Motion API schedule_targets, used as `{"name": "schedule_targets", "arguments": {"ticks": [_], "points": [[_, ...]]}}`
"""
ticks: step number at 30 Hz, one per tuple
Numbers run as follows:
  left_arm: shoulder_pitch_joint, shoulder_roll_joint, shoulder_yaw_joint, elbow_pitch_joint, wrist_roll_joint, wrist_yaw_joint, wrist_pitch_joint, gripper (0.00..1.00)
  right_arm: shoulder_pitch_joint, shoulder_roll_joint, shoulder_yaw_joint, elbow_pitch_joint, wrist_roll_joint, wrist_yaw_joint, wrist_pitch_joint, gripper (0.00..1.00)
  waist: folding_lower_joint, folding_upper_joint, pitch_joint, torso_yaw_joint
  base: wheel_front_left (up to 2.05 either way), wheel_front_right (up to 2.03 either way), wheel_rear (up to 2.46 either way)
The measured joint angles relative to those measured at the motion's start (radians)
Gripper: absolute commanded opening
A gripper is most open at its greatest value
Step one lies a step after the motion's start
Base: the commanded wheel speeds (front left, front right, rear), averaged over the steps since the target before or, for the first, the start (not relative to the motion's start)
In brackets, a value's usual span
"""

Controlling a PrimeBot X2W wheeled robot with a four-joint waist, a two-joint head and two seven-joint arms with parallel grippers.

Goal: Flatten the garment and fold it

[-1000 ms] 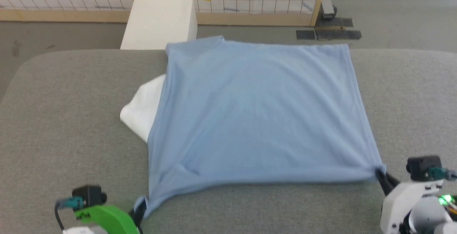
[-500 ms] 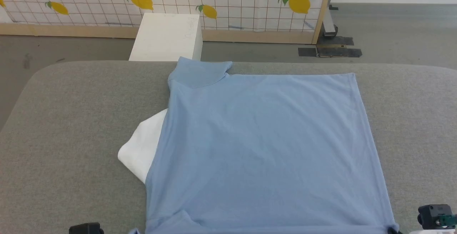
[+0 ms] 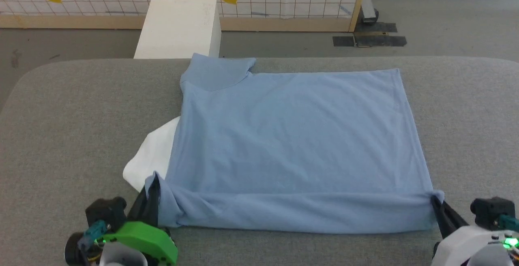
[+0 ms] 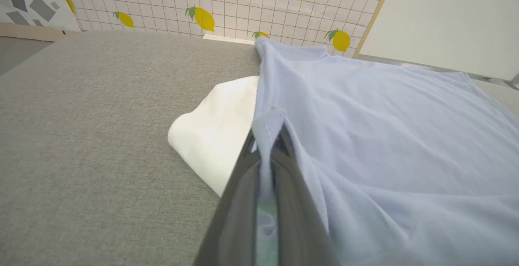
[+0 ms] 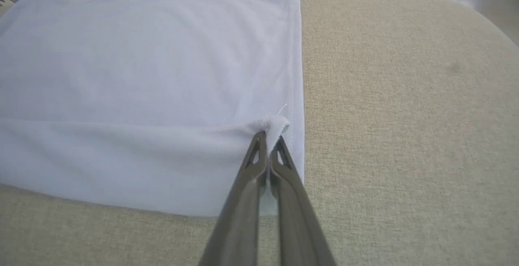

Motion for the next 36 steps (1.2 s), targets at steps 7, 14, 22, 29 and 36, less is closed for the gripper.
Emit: {"name": "schedule_targets", "arguments": {"ticks": [7, 14, 22, 29, 36], "points": [[-0.173, 0.027, 0.001, 0.110, 0.017, -0.058, 0.013, 0.00, -0.144, -0.056, 0.037, 0.040, 0.001, 0.000, 0.031, 0.00, 0.0000, 0.0000, 0.047, -0.014, 0.00, 0.00, 0.00], [-0.308, 0.036, -0.012, 0.209, 0.005, -0.102, 0.114, 0.00, -0.283, -0.091, 0.043, 0.129, 0.024, 0.000, 0.118, 0.00, 0.0000, 0.0000, 0.110, -0.019, 0.00, 0.00, 0.00], [-0.404, 0.040, -0.036, 0.344, -0.073, -0.149, 0.331, 0.00, -0.417, -0.109, 0.060, 0.247, 0.084, 0.000, 0.295, 0.00, 0.0000, 0.0000, 0.192, -0.019, 0.00, 0.00, 0.00], [-0.439, 0.048, -0.011, 0.360, -0.171, -0.159, 0.470, 1.00, -0.494, -0.112, 0.052, 0.297, 0.144, 0.000, 0.441, 0.45, 0.0000, 0.0000, 0.215, -0.020, 0.00, 0.00, 0.00], [-0.388, 0.038, 0.032, 0.315, -0.133, -0.108, 0.241, 1.00, -0.467, -0.075, 0.003, 0.282, 0.155, 0.000, 0.380, 1.00, 0.0001, 0.0000, 0.171, -0.013, 0.00, 0.00, 0.00]]}}
